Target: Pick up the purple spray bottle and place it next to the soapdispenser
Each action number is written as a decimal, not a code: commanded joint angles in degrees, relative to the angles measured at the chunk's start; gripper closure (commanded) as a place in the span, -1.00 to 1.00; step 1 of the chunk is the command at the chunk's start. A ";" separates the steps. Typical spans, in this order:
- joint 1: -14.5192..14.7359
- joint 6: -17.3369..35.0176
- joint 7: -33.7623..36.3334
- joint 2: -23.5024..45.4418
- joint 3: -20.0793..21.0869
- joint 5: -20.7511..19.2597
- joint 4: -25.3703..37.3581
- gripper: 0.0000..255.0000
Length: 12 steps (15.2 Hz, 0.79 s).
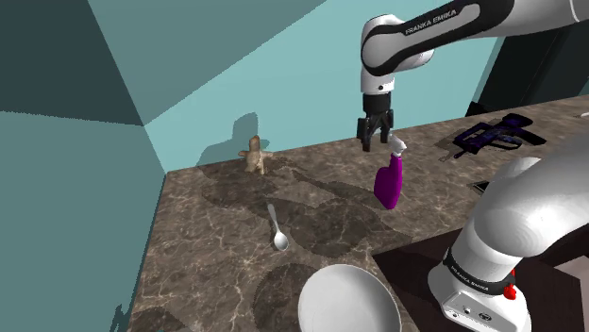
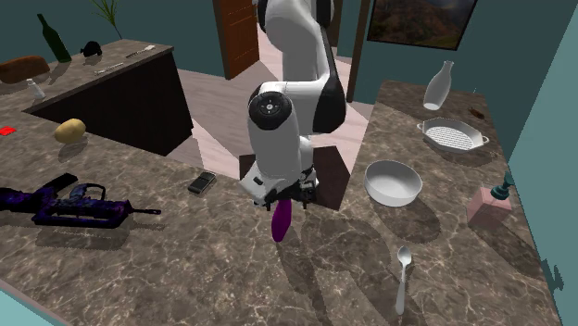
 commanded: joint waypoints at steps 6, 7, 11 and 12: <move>-1.51 4.83 -3.76 10.47 -3.64 -0.69 -0.43 -1.00; -1.52 5.63 -3.77 10.58 -3.68 -0.70 -1.13 -1.00; -1.55 8.90 -3.84 11.18 -3.82 -0.72 -3.81 -1.00; -1.55 10.21 -3.88 11.48 -3.88 -0.71 -4.83 -1.00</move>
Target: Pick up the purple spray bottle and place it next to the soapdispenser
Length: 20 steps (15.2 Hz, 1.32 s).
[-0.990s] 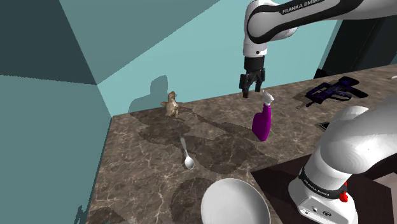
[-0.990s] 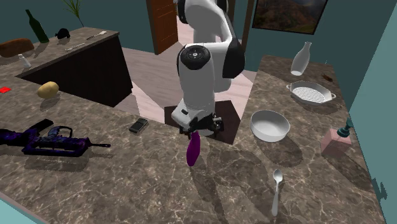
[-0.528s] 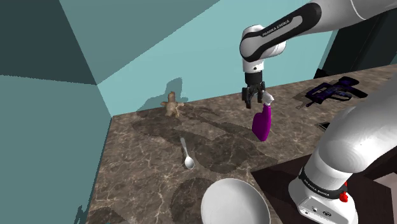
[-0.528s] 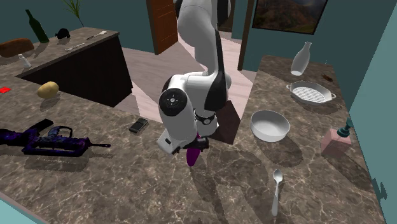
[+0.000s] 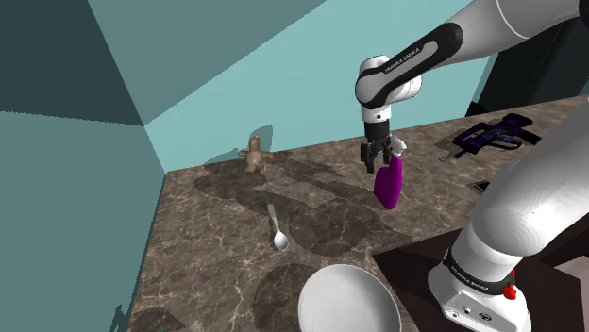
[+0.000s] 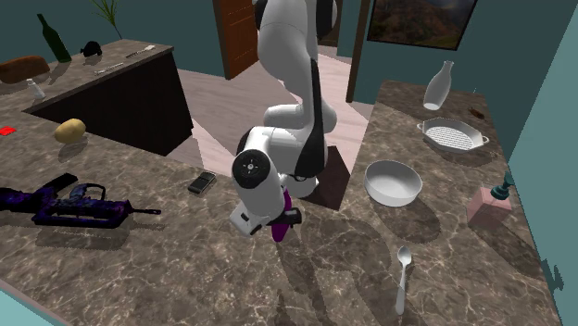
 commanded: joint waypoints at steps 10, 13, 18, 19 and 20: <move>0.04 1.09 0.04 0.19 0.01 0.04 -0.87 1.00; 0.04 1.08 0.05 0.19 0.01 0.05 -0.86 1.00; 0.04 1.10 0.04 0.20 0.01 0.04 -0.87 1.00; 0.02 0.22 0.14 -0.34 0.08 -0.04 -0.51 1.00; 0.00 -0.66 0.24 -0.85 0.15 -0.11 -0.13 1.00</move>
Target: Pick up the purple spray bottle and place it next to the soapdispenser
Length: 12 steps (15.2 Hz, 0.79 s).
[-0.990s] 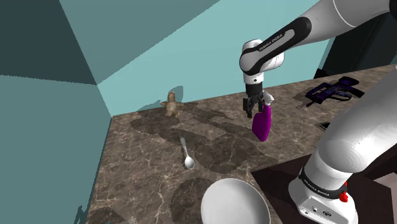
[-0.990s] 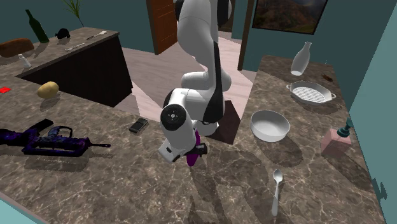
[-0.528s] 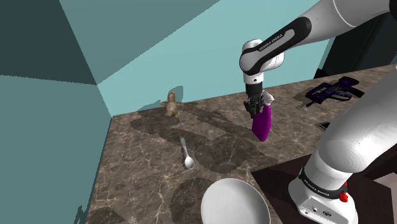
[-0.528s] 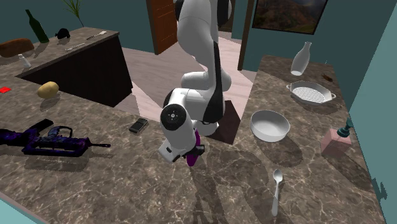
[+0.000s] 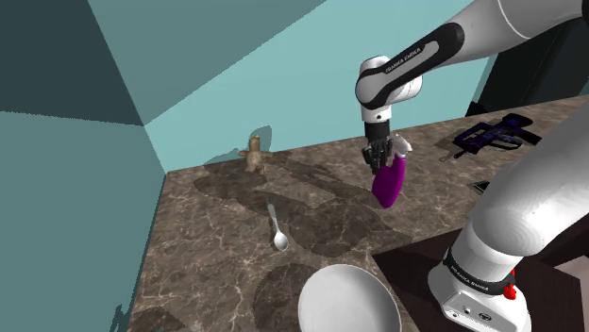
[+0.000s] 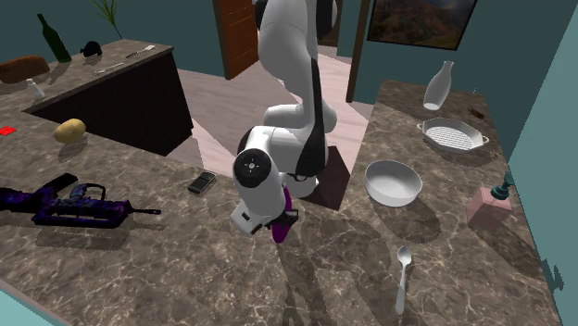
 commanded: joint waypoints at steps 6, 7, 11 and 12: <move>-0.13 -5.87 0.53 -3.15 0.45 -0.39 2.76 1.00; -0.13 -6.72 0.60 -3.55 0.52 -0.42 3.22 1.00; -0.15 -10.10 0.85 -4.99 0.80 -0.50 5.18 1.00; -0.15 -10.94 0.91 -5.31 0.87 -0.51 5.70 1.00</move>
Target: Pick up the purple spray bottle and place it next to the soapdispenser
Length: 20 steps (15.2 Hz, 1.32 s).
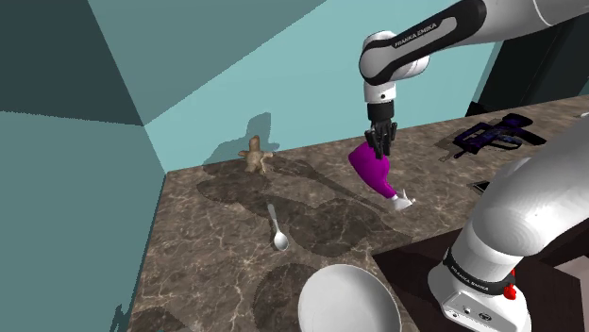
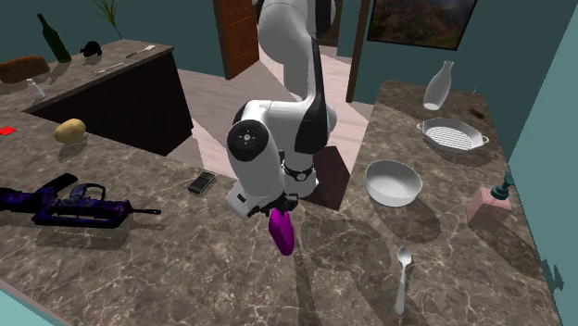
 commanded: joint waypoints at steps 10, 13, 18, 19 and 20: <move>0.11 -9.14 0.62 -2.90 0.83 0.06 6.25 1.00; 0.14 -11.52 0.71 -3.33 1.01 0.12 8.21 1.00; 0.22 -15.43 0.82 -3.77 1.29 0.24 11.69 1.00; 0.24 -16.21 0.84 -3.82 1.34 0.27 12.42 1.00; 0.26 -16.98 0.85 -3.85 1.38 0.30 13.16 1.00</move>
